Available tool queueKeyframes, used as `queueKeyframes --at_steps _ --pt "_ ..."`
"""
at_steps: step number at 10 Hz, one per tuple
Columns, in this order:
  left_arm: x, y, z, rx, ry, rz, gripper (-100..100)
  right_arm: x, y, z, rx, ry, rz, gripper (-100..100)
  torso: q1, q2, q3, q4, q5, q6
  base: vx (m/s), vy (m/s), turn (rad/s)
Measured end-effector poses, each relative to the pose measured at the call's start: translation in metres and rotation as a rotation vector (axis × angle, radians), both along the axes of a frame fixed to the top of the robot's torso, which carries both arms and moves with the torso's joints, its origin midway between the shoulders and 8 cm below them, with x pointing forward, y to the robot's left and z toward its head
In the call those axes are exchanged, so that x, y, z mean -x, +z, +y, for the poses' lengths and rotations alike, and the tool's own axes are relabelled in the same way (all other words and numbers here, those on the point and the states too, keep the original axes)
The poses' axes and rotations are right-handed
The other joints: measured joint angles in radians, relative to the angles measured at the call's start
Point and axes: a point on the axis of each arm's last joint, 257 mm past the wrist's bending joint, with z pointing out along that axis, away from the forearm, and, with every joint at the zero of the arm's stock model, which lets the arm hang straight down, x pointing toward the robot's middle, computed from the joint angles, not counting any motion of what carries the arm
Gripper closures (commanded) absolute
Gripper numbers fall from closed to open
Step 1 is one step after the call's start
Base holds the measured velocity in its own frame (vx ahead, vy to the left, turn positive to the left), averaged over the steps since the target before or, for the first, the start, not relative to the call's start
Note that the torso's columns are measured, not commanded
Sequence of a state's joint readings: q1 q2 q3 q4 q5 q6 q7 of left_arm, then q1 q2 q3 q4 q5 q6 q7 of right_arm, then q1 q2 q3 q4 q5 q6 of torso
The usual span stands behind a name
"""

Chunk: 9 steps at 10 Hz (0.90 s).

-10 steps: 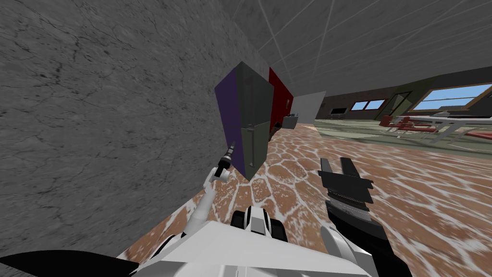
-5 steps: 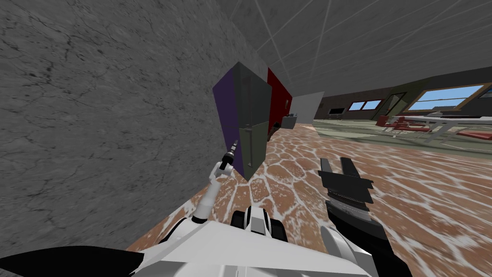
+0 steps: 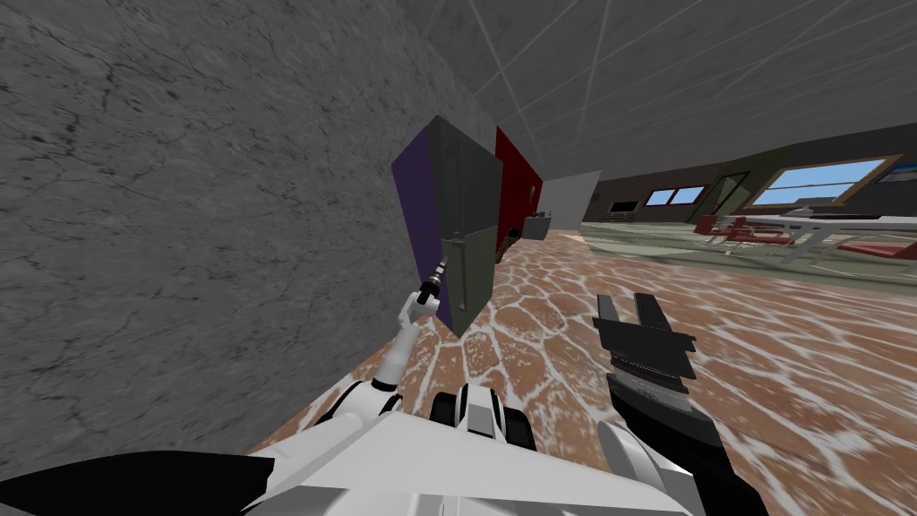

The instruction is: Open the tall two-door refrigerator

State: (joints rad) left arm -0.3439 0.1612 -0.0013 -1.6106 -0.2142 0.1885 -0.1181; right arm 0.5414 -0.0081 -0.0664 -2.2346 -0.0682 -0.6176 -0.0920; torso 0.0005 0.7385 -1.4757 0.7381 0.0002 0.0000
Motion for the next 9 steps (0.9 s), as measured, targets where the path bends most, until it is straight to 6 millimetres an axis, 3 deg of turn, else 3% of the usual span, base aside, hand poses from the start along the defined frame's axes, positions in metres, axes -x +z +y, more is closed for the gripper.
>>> queueKeyframes --at_steps 9 --pt "-0.058 0.01 -0.017 -0.028 0.026 0.117 -100 0.0 0.0 0.0 0.0 0.0 0.0 0 -0.001 0.0 0.0 0.0 0.0 0.0 0.008 -0.043 -0.02"
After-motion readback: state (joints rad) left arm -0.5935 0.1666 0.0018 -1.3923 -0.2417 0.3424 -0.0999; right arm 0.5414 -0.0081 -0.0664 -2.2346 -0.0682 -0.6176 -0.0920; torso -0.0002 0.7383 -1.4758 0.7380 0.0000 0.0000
